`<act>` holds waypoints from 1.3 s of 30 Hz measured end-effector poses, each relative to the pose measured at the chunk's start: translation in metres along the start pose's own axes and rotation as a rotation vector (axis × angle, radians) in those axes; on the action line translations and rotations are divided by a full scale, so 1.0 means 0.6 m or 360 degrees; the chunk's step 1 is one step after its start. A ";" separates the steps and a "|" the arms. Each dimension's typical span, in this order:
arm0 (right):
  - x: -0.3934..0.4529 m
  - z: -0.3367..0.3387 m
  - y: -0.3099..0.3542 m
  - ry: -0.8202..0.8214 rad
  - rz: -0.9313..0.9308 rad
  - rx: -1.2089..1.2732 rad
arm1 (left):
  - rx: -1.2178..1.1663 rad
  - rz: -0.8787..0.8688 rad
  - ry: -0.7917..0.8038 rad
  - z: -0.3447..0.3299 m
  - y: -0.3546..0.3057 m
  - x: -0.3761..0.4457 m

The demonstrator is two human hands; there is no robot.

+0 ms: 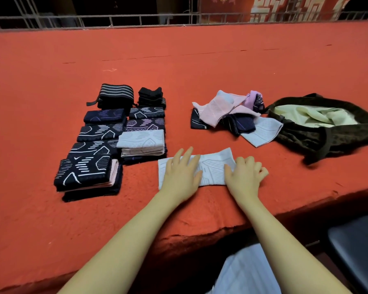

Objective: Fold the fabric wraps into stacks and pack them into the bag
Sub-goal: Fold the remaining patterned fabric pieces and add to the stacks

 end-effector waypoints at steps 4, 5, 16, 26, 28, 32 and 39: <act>-0.005 0.018 0.006 -0.0400 0.0207 0.0183 | 0.0037 0.0034 0.0470 -0.040 -0.022 0.010; -0.006 0.022 0.007 -0.0447 0.0237 0.0253 | 0.0022 0.0066 0.0528 -0.044 -0.022 0.010; 0.001 0.039 0.062 -0.0296 0.0319 0.0867 | -0.0054 -0.0040 0.0532 -0.034 0.008 0.019; -0.022 0.009 0.150 -0.0085 0.0764 0.0500 | 0.0224 0.0248 -0.0005 0.009 0.098 -0.057; -0.030 0.005 0.154 -0.0046 0.0800 0.0462 | 0.0300 0.0267 -0.0160 0.017 0.101 -0.059; -0.027 0.016 0.144 0.0242 0.0796 0.0564 | 0.0396 0.0401 -0.0224 0.019 0.101 -0.064; -0.039 0.000 0.121 0.0342 0.0839 0.0576 | 0.0405 0.0294 -0.0381 0.009 0.104 -0.061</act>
Point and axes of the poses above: each hand's wrist, its own x-axis towards the middle knuckle, its own z-axis out of the back of the hand, y = z × x, the point moved 3 cm from there along x, towards the middle knuckle, and after that the axes turned 15 degrees about -y, right-handed, at the moved point
